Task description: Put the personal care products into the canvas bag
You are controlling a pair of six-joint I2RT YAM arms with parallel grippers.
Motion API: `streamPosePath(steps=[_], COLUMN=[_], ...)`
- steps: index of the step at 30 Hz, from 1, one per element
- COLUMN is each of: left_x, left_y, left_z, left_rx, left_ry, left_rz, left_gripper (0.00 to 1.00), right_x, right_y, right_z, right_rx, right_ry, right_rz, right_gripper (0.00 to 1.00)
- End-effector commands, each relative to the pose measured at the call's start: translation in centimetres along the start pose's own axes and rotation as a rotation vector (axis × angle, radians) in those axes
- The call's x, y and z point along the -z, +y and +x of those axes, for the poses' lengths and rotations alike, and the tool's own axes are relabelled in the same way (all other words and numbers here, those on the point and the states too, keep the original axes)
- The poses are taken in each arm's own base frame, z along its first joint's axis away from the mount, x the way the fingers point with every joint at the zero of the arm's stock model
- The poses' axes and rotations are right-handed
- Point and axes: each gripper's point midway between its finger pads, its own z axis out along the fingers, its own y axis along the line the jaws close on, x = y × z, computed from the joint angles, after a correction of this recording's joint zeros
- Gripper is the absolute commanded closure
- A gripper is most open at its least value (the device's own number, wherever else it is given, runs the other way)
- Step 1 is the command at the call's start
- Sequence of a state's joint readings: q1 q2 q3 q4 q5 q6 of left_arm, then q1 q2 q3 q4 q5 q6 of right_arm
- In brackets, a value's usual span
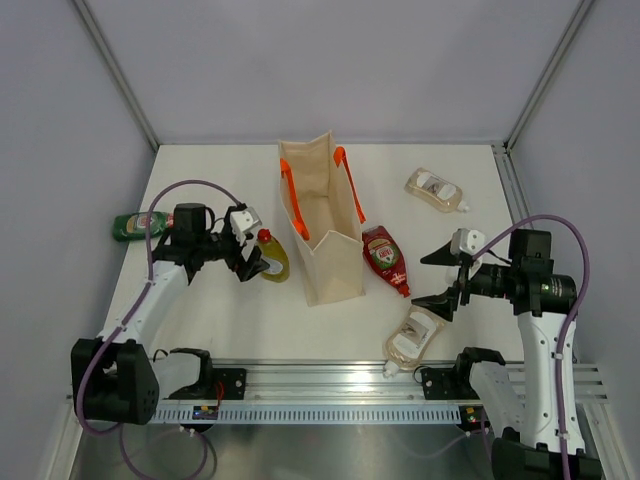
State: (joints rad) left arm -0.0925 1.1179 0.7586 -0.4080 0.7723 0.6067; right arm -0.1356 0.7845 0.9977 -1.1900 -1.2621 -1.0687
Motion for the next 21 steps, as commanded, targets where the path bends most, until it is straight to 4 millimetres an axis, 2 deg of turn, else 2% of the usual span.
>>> streamPosePath(steps=[1,7,15,19,21], left_x=[-1.1,-3.1,-4.2,-4.6,-4.9], left_y=[1.1,0.4,0.6,1.2,1.6], left_z=[-2.4,-2.3,-2.2,-1.8,-1.9], left_rx=[-0.153,-0.175,-0.168,-0.144,-0.128], left_ry=[-0.098,-0.112,-0.087,-0.07,-0.07], left_rz=[0.043,0.102,0.109,0.093,0.08], left_gripper=[0.01,0.03,0.12,0.25,0.34], right_x=[-0.3,-0.5,-0.8,-0.8,-0.9], right_y=[0.4,0.7,0.7,0.6,0.7], right_z=[-0.2,0.9,1.7,1.7,1.8], right_rx=[0.037,0.028,0.012,0.01,0.003], right_ry=[-0.038,-0.03,-0.045,-0.048,-0.052], right_rz=[-0.02,-0.019,-0.021,-0.019,-0.019], right_gripper=[0.0,0.01,0.0,0.0,0.0])
